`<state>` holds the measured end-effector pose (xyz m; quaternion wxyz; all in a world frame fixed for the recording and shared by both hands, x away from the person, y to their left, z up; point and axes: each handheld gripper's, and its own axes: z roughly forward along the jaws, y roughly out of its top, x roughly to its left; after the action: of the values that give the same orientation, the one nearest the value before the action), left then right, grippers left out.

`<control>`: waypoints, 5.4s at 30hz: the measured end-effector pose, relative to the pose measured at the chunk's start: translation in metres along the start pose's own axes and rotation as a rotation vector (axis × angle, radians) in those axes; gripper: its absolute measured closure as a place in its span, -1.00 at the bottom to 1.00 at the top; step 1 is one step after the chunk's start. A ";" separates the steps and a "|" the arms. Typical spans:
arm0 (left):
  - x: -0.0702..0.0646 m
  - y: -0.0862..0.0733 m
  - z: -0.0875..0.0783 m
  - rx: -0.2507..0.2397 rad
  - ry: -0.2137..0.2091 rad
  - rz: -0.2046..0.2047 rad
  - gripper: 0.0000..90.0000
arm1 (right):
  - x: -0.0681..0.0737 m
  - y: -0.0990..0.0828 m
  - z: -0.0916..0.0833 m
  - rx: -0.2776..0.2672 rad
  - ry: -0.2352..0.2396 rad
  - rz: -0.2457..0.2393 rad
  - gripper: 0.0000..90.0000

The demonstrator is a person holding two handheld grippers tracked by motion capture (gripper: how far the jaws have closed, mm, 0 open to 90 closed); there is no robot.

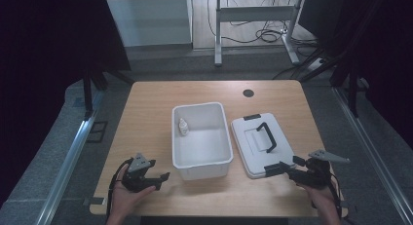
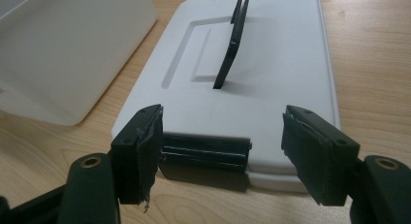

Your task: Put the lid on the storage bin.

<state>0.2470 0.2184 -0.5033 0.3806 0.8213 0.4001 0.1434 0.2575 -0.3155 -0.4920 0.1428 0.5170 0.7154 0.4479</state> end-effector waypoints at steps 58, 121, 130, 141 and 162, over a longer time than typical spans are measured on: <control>0.000 -0.002 -0.006 0.001 -0.006 -0.027 -0.43 | -0.027 0.112 0.028 0.322 0.151 0.088 -0.01; -0.001 -0.005 0.004 0.012 -0.010 -0.023 -0.43 | -0.027 0.145 0.135 0.692 0.013 0.183 0.87; 0.000 -0.005 0.002 0.008 -0.011 -0.024 -0.43 | -0.021 0.156 0.125 0.676 -0.008 0.188 0.88; 0.001 -0.005 0.002 0.006 -0.010 -0.025 -0.43 | -0.018 0.175 0.099 0.616 -0.011 0.206 0.88; -0.001 -0.005 0.003 0.007 -0.013 -0.029 -0.43 | -0.004 0.215 0.057 0.511 0.018 0.230 0.88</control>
<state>0.2451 0.2185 -0.5090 0.3821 0.8178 0.4099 0.1312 0.4287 -0.2767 -0.3559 -0.0504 0.6099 0.7430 0.2710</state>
